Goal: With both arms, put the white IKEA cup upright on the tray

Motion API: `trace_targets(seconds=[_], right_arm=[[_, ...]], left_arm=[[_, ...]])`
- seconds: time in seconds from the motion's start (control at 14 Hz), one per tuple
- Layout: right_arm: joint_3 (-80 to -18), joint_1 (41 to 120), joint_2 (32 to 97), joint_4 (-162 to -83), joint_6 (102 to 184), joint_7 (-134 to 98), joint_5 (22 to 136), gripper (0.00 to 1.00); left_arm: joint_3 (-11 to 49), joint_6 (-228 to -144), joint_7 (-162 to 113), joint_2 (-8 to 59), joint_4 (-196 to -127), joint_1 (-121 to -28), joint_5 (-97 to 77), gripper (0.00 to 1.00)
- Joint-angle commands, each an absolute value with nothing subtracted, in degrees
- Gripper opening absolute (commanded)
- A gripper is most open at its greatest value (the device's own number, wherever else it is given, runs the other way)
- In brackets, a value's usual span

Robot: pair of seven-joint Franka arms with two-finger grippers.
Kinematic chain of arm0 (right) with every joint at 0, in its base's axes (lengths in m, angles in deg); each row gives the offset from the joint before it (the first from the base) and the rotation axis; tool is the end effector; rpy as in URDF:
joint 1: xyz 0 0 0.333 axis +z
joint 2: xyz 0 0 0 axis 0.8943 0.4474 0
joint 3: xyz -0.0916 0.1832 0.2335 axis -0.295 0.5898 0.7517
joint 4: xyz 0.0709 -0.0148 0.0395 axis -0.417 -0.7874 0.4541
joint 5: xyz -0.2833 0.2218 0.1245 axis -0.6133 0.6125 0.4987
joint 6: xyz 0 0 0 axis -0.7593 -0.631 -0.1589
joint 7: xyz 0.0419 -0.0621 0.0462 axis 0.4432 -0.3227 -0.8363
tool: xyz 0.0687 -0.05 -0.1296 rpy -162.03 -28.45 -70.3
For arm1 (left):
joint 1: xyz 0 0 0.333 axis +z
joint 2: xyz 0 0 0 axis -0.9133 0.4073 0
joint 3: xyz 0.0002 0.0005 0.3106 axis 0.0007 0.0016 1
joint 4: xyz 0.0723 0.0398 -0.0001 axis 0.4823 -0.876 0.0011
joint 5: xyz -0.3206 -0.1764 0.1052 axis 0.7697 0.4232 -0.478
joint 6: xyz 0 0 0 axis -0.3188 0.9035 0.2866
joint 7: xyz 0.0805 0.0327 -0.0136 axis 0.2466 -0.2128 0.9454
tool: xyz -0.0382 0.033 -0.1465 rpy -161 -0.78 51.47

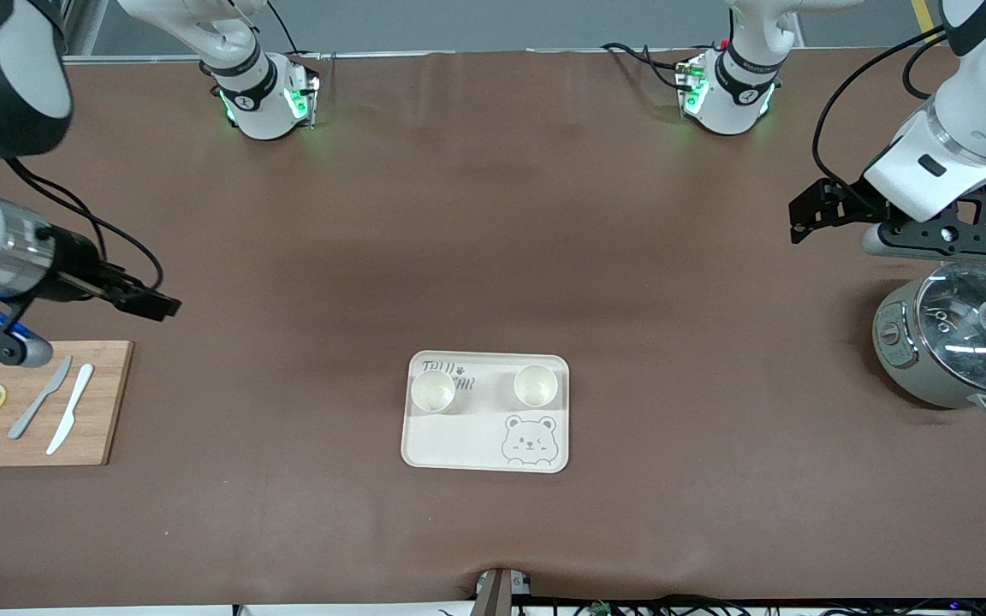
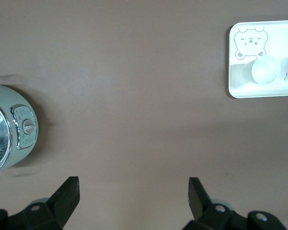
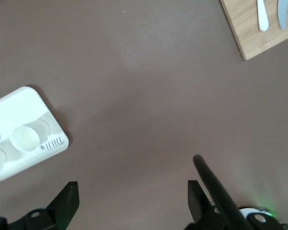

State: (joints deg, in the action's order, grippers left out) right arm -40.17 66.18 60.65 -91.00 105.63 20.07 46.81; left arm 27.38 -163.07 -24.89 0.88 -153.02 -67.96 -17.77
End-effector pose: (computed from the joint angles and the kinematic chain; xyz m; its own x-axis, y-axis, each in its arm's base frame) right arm 0.6065 0.0727 0.5356 0.8819 -0.4349 -0.1820 -0.4426 -0.8967 -0.0019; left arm 0.5417 -0.1156 0.5557 0.9948 -0.1001 0.0186 -0.1006 -0.9945 0.0284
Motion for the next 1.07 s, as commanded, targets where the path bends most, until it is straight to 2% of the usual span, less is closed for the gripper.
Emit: trace_targets(seconds=[0.0,0.36,0.71,1.0], right_arm=[[-39.6,64.6,56.3,-94.2,104.5,11.8,44.7,1.00],[-44.0,65.1,49.2,-100.0,105.0,-7.0,43.4,1.00],[-44.4,64.7,39.8,-111.1,110.4,-15.2,43.3,1.00],[-44.7,64.7,39.4,-111.0,109.4,-23.9,39.9,1.00]], left_arm=[[26.7,-162.1,-23.9,0.2,-153.0,-67.5,-17.1,1.00],[26.6,-162.1,-23.5,0.2,-152.9,-67.7,-17.1,1.00],[26.7,-162.1,-23.6,0.2,-153.0,-67.5,-17.1,1.00],[26.7,-162.1,-23.6,0.2,-153.1,-67.3,-17.1,1.00]])
